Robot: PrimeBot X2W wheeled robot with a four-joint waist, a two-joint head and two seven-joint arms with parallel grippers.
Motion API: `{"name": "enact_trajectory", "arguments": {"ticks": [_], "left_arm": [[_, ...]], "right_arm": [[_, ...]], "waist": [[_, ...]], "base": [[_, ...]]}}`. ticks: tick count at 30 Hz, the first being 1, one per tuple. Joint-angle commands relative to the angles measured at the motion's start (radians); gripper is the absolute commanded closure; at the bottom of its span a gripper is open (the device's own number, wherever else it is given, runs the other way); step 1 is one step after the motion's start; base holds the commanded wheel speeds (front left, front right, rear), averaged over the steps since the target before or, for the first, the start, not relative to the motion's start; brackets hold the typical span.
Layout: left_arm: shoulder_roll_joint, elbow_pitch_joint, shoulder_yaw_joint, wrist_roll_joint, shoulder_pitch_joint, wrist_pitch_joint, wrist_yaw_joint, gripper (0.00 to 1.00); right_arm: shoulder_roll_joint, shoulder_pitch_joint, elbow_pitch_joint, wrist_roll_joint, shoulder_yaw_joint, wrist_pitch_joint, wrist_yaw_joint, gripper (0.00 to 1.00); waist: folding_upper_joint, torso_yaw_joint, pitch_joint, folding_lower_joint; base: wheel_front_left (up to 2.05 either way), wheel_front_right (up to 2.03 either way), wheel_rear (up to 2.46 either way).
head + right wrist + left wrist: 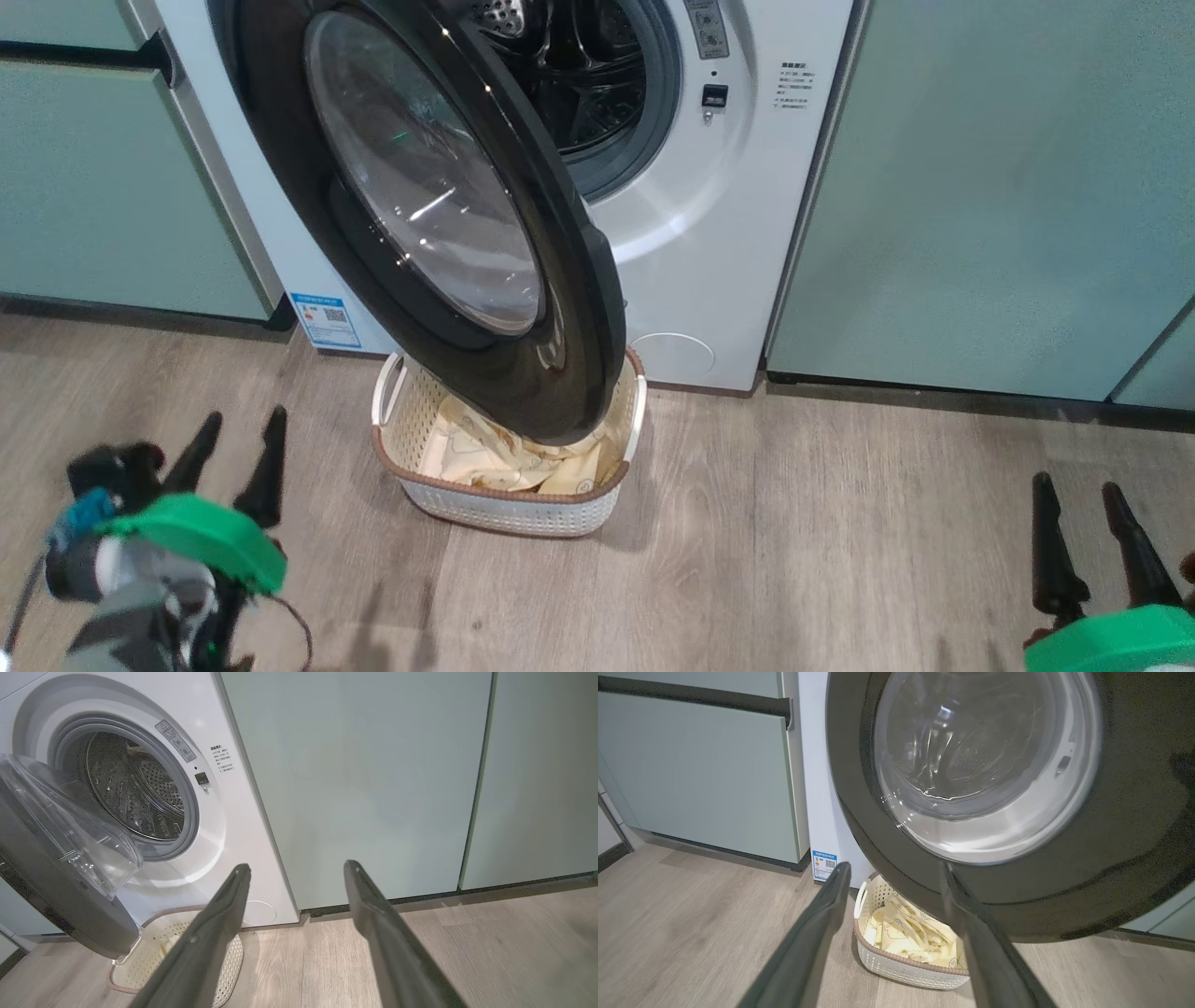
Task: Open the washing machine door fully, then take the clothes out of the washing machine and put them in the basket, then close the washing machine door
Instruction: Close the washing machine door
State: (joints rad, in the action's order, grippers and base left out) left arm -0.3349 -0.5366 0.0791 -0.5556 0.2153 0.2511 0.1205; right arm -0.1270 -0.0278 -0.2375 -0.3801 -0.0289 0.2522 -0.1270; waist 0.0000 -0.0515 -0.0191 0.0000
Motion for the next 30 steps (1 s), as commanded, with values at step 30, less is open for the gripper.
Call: {"name": "enact_trajectory", "arguments": {"ticks": [30], "left_arm": [[0.076,0.202,-0.142,0.269,-0.109,0.011,0.010,0.00]], "right_arm": [[-0.008,0.025,0.034,0.007,-0.008,0.010,-0.004,0.00]], "waist": [[0.0000,-0.012,0.002,0.0000]], "base": [[0.00,0.00,0.00]]}}
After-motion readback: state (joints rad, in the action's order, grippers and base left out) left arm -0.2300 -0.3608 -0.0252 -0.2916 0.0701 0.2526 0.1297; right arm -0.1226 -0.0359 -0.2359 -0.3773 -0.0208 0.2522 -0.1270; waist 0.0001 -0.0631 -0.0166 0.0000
